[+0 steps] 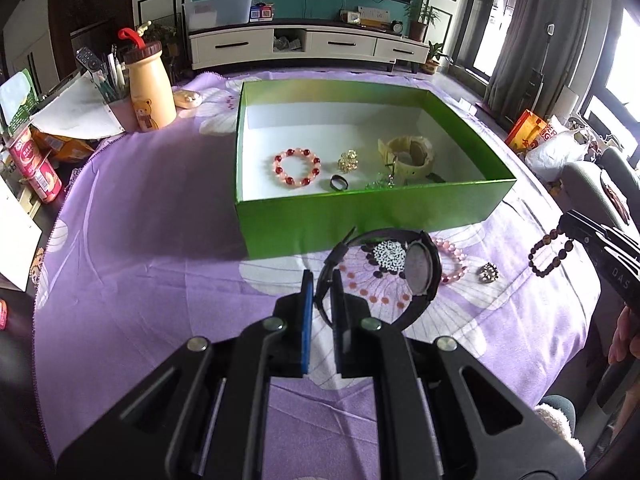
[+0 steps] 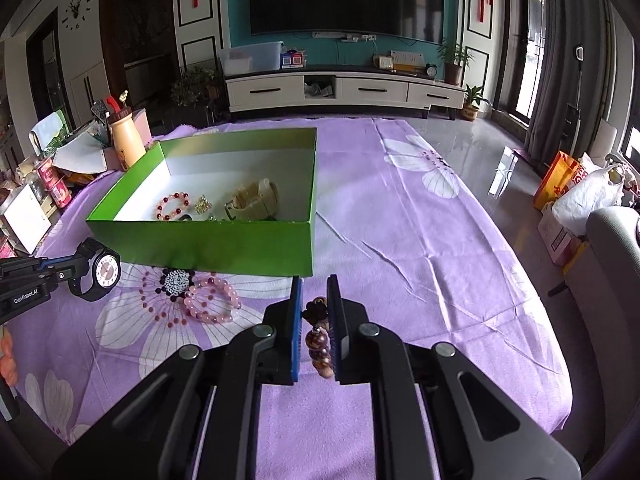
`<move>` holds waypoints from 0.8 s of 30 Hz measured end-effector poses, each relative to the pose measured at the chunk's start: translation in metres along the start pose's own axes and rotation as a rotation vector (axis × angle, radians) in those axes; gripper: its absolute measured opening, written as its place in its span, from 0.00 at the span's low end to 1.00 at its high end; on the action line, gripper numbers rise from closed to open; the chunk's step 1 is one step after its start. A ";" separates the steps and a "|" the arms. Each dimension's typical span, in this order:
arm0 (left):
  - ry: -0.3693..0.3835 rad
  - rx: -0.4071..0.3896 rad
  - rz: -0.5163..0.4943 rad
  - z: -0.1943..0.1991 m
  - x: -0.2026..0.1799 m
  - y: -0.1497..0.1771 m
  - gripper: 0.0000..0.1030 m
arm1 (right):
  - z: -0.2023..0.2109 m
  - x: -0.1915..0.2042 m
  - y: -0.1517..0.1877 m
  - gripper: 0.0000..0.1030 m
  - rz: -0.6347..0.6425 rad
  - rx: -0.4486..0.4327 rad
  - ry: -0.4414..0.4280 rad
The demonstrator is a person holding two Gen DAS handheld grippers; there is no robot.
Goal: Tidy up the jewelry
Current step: 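Carry the black watch and wooden bead bracelet over the green box with both tools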
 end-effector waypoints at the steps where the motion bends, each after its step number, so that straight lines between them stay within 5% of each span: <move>1: 0.001 -0.004 0.002 0.002 0.000 -0.001 0.08 | 0.002 0.000 -0.002 0.11 0.001 -0.004 -0.001; 24: -0.013 -0.010 0.039 0.011 0.014 -0.006 0.08 | 0.008 0.020 -0.019 0.11 0.043 -0.031 -0.035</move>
Point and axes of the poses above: each gripper's, at about its wrist camera, not at the fingertips, and z roughly against the way its jaws point, x to its left, y to its underside, the point moved 6 cm from there along -z, roughly the way its jaws point, and after that the axes turned 11 degrees about -z, right-handed, at the moved point
